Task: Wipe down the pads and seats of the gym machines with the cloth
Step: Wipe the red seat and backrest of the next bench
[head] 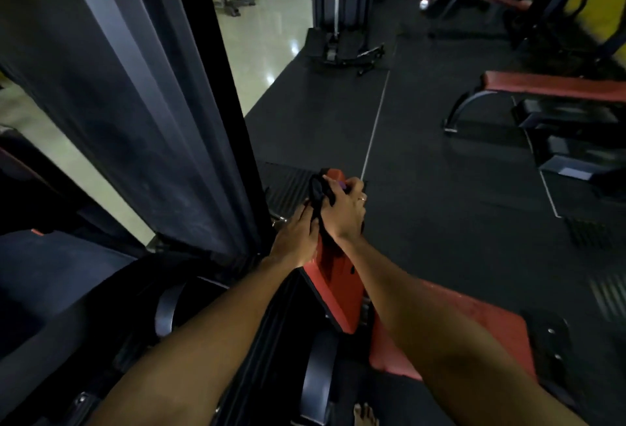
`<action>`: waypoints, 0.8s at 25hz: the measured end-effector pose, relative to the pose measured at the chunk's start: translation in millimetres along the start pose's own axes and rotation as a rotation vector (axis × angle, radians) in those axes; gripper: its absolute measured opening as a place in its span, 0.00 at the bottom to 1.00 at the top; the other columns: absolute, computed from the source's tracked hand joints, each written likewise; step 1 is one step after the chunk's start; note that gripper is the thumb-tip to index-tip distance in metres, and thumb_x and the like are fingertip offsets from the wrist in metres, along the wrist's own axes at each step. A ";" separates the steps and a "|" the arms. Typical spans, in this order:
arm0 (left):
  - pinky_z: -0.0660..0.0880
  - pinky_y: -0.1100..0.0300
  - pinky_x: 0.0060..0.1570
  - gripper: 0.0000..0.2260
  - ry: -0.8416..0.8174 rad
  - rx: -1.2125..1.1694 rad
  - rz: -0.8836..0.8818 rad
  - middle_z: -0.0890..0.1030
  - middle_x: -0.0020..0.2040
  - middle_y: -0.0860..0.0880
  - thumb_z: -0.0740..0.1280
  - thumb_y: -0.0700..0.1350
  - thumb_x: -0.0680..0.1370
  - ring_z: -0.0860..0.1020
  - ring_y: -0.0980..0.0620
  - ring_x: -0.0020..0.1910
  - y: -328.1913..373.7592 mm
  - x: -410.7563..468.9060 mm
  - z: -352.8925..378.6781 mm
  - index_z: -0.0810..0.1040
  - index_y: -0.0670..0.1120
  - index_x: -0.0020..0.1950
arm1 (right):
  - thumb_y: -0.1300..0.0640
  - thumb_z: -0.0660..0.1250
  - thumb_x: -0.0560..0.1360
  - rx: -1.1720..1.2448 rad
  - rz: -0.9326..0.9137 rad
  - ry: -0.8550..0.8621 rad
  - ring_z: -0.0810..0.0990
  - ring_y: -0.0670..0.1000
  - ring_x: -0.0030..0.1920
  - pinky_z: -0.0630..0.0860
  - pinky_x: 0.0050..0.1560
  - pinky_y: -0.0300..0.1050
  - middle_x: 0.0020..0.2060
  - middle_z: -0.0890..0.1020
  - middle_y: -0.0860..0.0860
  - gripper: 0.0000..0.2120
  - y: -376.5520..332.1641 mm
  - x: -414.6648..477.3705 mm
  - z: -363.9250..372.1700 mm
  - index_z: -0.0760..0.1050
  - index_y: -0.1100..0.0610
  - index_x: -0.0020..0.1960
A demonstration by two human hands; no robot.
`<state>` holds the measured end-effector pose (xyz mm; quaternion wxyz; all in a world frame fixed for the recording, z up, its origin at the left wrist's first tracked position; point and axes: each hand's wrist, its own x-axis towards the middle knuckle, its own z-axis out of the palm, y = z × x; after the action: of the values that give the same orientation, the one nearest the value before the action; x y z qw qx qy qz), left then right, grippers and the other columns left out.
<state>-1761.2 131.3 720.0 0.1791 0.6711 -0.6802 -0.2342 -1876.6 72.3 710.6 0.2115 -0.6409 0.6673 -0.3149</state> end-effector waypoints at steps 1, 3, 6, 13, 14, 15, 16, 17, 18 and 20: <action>0.58 0.50 0.77 0.23 -0.027 -0.018 0.020 0.55 0.82 0.49 0.51 0.50 0.86 0.58 0.48 0.79 -3.1 1.1 0.5 0.56 0.47 0.81 | 0.53 0.61 0.80 -0.004 0.037 -0.001 0.68 0.63 0.65 0.69 0.67 0.62 0.68 0.63 0.53 0.23 -4.5 14.7 -2.0 0.68 0.40 0.73; 0.59 0.47 0.77 0.24 -0.068 -0.048 0.033 0.49 0.83 0.53 0.49 0.52 0.86 0.54 0.50 0.80 -8.7 2.4 1.5 0.49 0.52 0.83 | 0.56 0.62 0.79 0.038 0.102 0.018 0.69 0.64 0.65 0.71 0.63 0.63 0.69 0.65 0.53 0.22 -11.5 36.9 -3.3 0.67 0.42 0.71; 0.58 0.54 0.75 0.24 -0.073 -0.126 0.026 0.47 0.83 0.53 0.48 0.52 0.87 0.53 0.50 0.80 -11.2 4.9 1.6 0.48 0.52 0.83 | 0.53 0.65 0.79 0.123 0.116 0.099 0.71 0.61 0.64 0.74 0.60 0.64 0.65 0.69 0.51 0.15 -19.6 37.5 1.0 0.70 0.47 0.64; 0.63 0.56 0.71 0.24 -0.079 -0.140 0.065 0.51 0.82 0.49 0.51 0.48 0.86 0.59 0.48 0.78 -9.3 3.2 -0.7 0.51 0.47 0.82 | 0.40 0.54 0.80 0.204 -0.078 0.043 0.64 0.53 0.72 0.65 0.74 0.57 0.76 0.62 0.45 0.23 22.3 -61.4 9.1 0.69 0.38 0.73; 0.63 0.56 0.71 0.24 -0.077 -0.129 0.074 0.51 0.82 0.48 0.50 0.48 0.86 0.60 0.48 0.78 -9.1 3.9 -1.3 0.51 0.47 0.82 | 0.41 0.55 0.80 0.185 -0.099 0.053 0.64 0.53 0.72 0.64 0.73 0.57 0.76 0.62 0.45 0.21 23.2 -55.8 11.2 0.70 0.38 0.72; 0.63 0.56 0.71 0.24 -0.079 -0.110 0.081 0.51 0.82 0.47 0.50 0.47 0.86 0.60 0.48 0.78 -8.3 5.8 -3.0 0.51 0.46 0.82 | 0.43 0.56 0.81 0.168 -0.088 0.057 0.64 0.54 0.71 0.64 0.72 0.56 0.76 0.62 0.45 0.20 20.8 -43.3 12.7 0.72 0.38 0.71; 0.63 0.55 0.72 0.24 -0.086 -0.085 0.082 0.50 0.83 0.47 0.51 0.47 0.86 0.59 0.48 0.79 -7.1 9.4 -5.2 0.51 0.45 0.82 | 0.45 0.57 0.81 0.154 -0.061 0.048 0.64 0.54 0.71 0.63 0.71 0.55 0.76 0.62 0.45 0.18 15.9 -27.9 12.7 0.73 0.37 0.70; 0.63 0.55 0.72 0.25 -0.091 -0.061 0.078 0.48 0.83 0.48 0.51 0.47 0.86 0.58 0.48 0.79 -5.8 14.2 -7.1 0.50 0.45 0.82 | 0.47 0.59 0.82 0.141 -0.041 0.029 0.63 0.55 0.72 0.62 0.70 0.56 0.77 0.61 0.45 0.17 11.7 -11.1 12.4 0.73 0.37 0.69; 0.64 0.54 0.72 0.25 -0.094 -0.041 0.066 0.46 0.83 0.49 0.51 0.46 0.86 0.58 0.48 0.79 -2.5 18.9 -10.2 0.49 0.46 0.83 | 0.48 0.60 0.82 0.126 -0.031 0.009 0.62 0.56 0.73 0.62 0.70 0.58 0.78 0.60 0.46 0.17 10.1 6.0 11.8 0.74 0.37 0.69; 0.66 0.52 0.70 0.26 -0.108 -0.005 0.057 0.44 0.83 0.52 0.52 0.46 0.85 0.60 0.47 0.78 6.2 30.3 -13.1 0.48 0.46 0.83 | 0.49 0.61 0.82 0.124 0.008 -0.027 0.61 0.58 0.74 0.62 0.71 0.60 0.78 0.60 0.47 0.17 10.6 37.0 8.9 0.74 0.38 0.69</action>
<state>-1760.0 100.0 732.1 0.1505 0.6374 -0.7072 -0.2663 -1881.4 34.2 701.5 0.2608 -0.6283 0.6461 -0.3461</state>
